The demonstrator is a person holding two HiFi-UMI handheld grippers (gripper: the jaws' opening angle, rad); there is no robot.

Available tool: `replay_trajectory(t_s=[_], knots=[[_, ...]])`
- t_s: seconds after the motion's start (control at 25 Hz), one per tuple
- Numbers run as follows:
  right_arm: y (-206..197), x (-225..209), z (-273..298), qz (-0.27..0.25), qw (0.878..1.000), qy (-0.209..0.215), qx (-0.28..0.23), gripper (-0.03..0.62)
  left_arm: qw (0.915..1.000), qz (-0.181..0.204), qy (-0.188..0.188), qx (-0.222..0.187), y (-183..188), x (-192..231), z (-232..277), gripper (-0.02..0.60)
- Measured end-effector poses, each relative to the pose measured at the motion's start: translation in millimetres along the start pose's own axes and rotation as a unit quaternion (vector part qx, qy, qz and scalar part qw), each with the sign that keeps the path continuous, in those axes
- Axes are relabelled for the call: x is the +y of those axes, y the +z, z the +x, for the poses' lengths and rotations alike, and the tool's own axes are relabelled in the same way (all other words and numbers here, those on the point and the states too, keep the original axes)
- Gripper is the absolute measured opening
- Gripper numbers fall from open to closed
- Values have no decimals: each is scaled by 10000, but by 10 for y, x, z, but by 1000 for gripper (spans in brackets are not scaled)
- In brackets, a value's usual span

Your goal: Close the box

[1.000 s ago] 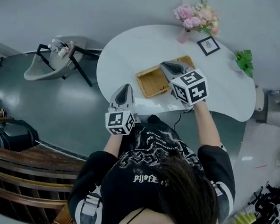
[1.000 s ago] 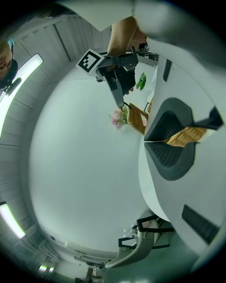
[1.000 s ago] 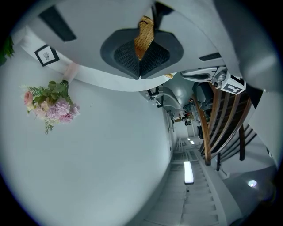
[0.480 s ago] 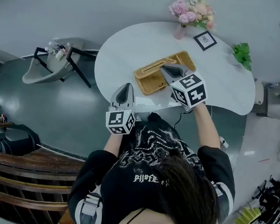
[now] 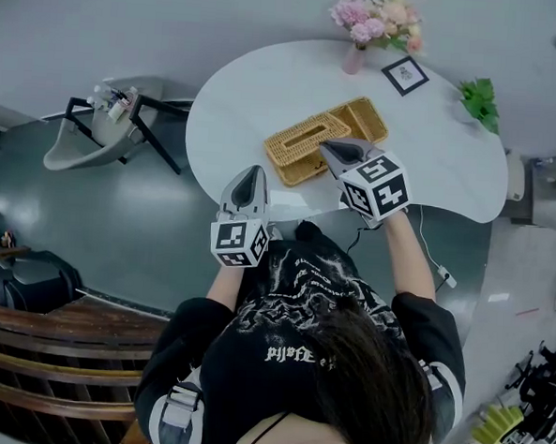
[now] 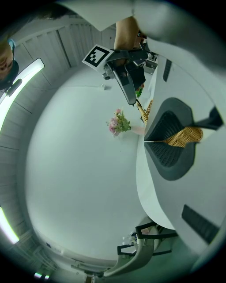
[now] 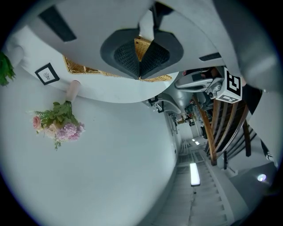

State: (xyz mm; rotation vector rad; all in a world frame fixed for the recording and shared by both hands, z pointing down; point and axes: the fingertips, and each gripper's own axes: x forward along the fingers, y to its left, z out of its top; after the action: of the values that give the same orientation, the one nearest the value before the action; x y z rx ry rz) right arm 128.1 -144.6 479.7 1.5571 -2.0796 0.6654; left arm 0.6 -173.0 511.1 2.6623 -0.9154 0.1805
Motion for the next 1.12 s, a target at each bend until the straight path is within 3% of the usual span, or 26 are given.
replay_trajectory(t_s=[1.12], knots=[[-811, -40, 173, 820, 9959, 40, 376, 37, 9995, 68, -202, 242, -146, -212, 156, 26]])
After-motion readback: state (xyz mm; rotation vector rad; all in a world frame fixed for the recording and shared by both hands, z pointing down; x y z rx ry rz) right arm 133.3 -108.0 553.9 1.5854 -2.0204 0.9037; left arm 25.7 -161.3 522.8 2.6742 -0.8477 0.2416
